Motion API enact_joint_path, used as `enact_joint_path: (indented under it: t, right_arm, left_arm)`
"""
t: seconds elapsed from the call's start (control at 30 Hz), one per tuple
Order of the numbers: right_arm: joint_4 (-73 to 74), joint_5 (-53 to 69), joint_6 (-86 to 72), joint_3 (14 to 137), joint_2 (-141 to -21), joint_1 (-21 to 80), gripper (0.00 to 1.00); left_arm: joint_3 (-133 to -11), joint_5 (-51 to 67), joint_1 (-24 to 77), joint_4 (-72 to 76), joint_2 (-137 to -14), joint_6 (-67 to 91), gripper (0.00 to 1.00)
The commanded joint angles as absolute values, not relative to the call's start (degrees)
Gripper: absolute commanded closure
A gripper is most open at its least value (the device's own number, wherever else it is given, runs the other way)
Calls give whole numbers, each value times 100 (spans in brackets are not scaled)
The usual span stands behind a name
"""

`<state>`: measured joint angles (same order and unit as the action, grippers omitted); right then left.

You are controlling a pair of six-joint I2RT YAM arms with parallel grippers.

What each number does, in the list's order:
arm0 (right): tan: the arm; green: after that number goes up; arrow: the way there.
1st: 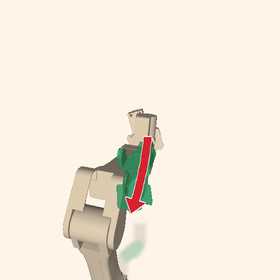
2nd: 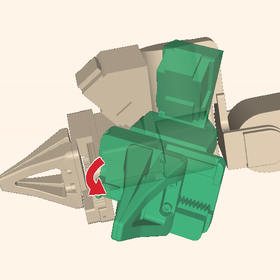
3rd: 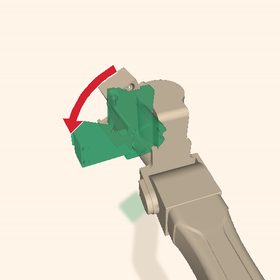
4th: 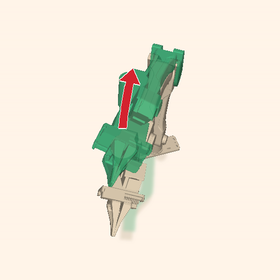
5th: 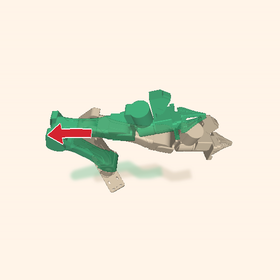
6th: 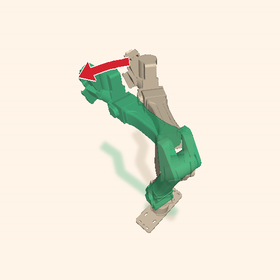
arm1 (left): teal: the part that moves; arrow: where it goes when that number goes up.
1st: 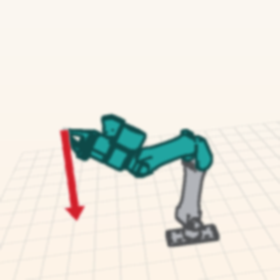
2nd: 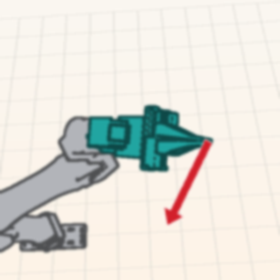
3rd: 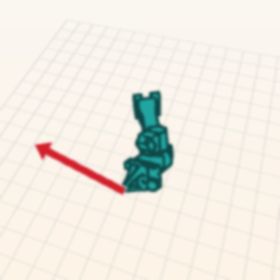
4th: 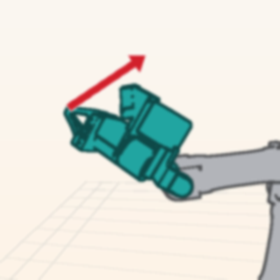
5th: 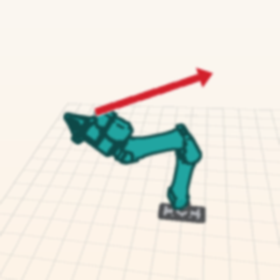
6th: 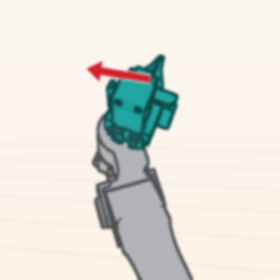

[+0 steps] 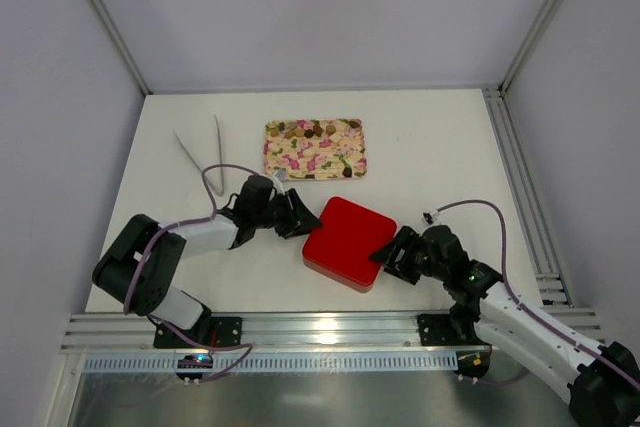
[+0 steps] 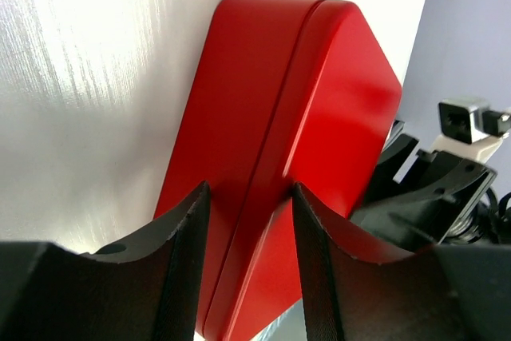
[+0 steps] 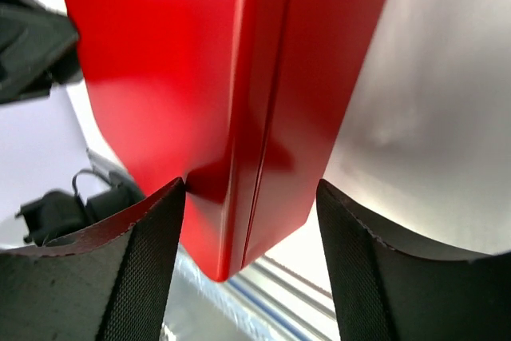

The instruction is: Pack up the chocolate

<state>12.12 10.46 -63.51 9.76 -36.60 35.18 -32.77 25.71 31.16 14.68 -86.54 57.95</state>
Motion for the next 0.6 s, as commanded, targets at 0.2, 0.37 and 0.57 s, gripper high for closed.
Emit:
enact_joint_path:
  t: [0.2,0.37,0.57]
  right_arm:
    - [2101,1185,-4914,1757,-4200,1936,27]
    - [1627,1318,-4536,1995,-4999,1486,27]
    - [1011,1371,-4474,1987,-5607,1389,28]
  left_arm:
    - [-3471,2206,3164,-624,-8956,4984,52]
    - [-3630,2241,3164,-764,-9070,4878,52]
    - [-3718,2241,3164,-888,-9176,4790,52]
